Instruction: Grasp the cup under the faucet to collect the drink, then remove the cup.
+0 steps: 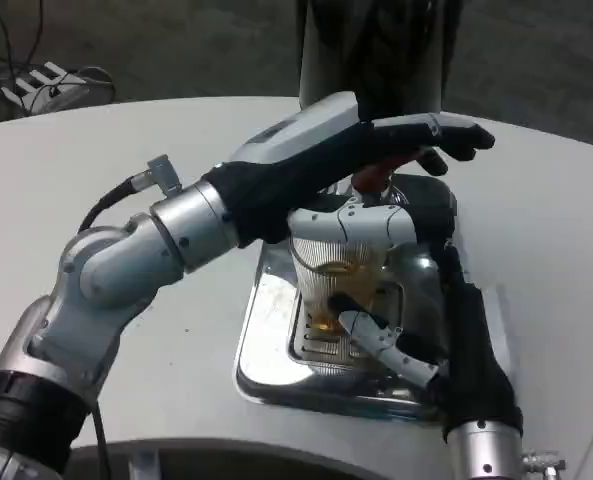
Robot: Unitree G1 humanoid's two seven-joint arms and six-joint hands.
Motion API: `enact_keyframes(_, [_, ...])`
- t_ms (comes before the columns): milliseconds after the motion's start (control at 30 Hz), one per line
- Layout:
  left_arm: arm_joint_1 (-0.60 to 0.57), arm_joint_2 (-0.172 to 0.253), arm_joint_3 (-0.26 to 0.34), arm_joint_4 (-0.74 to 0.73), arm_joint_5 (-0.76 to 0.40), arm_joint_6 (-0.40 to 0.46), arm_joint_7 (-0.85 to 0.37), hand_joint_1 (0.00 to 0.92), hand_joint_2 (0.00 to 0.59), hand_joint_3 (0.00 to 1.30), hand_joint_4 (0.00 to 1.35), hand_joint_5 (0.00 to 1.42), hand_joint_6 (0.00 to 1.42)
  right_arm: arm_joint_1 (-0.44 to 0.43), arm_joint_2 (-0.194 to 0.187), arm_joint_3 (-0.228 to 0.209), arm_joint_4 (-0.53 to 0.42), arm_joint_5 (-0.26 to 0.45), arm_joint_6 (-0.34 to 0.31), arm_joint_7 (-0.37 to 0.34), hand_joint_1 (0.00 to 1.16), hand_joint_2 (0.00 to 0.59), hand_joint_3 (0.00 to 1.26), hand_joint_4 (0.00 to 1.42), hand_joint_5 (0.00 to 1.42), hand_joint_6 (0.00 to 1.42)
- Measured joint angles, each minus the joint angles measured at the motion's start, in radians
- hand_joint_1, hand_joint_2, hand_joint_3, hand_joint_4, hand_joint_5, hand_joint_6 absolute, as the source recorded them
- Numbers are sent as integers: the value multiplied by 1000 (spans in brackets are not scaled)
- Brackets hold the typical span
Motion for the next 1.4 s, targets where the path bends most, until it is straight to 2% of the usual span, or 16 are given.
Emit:
enact_keyframes(367, [-8,0,-6,9,0,-6,1,0,109,242,232,300,194,-90,7,-13,117,2,-23,-8,802,189,13,62,79,175])
enact_keyframes(800, [-12,0,-7,15,0,-7,1,0,114,242,233,300,193,-130,29,-8,203,2,-39,-32,799,188,23,73,91,193])
enact_keyframes(1400, [-12,1,-6,9,-1,3,1,0,123,242,242,307,192,-175,41,-14,267,0,-53,-73,790,192,27,76,97,196])
